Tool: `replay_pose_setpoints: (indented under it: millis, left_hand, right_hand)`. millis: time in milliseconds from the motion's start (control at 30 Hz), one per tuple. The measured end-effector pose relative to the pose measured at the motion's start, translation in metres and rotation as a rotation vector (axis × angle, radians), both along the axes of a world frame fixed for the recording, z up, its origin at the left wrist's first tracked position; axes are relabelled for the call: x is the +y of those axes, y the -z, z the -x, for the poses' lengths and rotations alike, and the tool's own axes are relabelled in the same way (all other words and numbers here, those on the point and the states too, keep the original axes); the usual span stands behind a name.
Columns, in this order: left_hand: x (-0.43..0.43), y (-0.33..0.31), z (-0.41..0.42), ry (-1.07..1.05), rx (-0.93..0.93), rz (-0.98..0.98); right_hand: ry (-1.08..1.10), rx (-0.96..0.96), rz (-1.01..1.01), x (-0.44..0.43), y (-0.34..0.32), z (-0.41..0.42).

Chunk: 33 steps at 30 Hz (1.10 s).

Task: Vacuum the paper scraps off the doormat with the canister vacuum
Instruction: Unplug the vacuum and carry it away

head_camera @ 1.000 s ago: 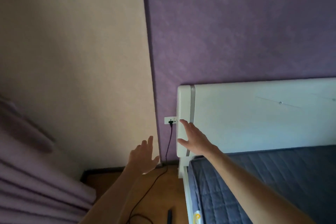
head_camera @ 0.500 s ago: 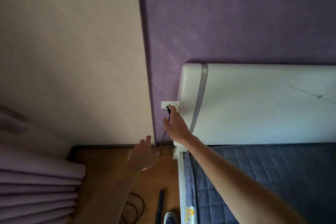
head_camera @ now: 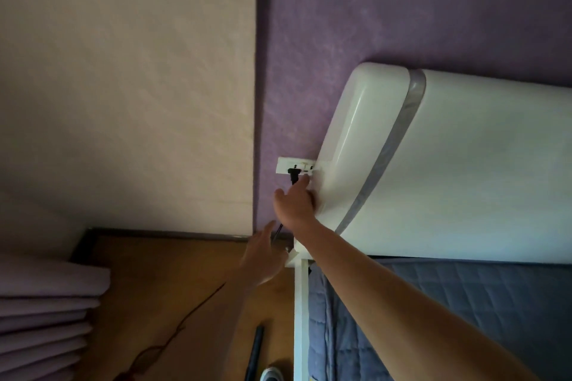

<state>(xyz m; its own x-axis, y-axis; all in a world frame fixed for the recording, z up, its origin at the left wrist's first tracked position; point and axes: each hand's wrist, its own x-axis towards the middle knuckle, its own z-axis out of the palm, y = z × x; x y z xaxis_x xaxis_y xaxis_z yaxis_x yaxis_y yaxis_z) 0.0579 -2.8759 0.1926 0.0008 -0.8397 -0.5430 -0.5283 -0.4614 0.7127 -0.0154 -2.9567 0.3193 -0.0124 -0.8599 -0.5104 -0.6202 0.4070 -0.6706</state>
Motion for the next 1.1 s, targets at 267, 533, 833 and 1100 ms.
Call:
replay_pose_setpoints:
  millis: [267,533,833,1100]
  left_hand:
    - [0.012,-0.003,0.007,-0.084,0.117,0.084]
    - [0.030,-0.007,0.002,-0.254,0.243,0.195]
    - [0.039,-0.022,0.002,-0.221,0.299,0.212]
    - [0.039,-0.039,0.008,-0.260,0.367,0.078]
  right_hand:
    - [0.085,0.142,0.214,-0.007,0.031,-0.007]
    - [0.132,0.273,0.328,-0.008,0.042,-0.013]
    - [0.150,0.325,0.326,-0.010,0.050,-0.016]
    - [0.127,0.297,0.324,-0.011,0.043,-0.015]
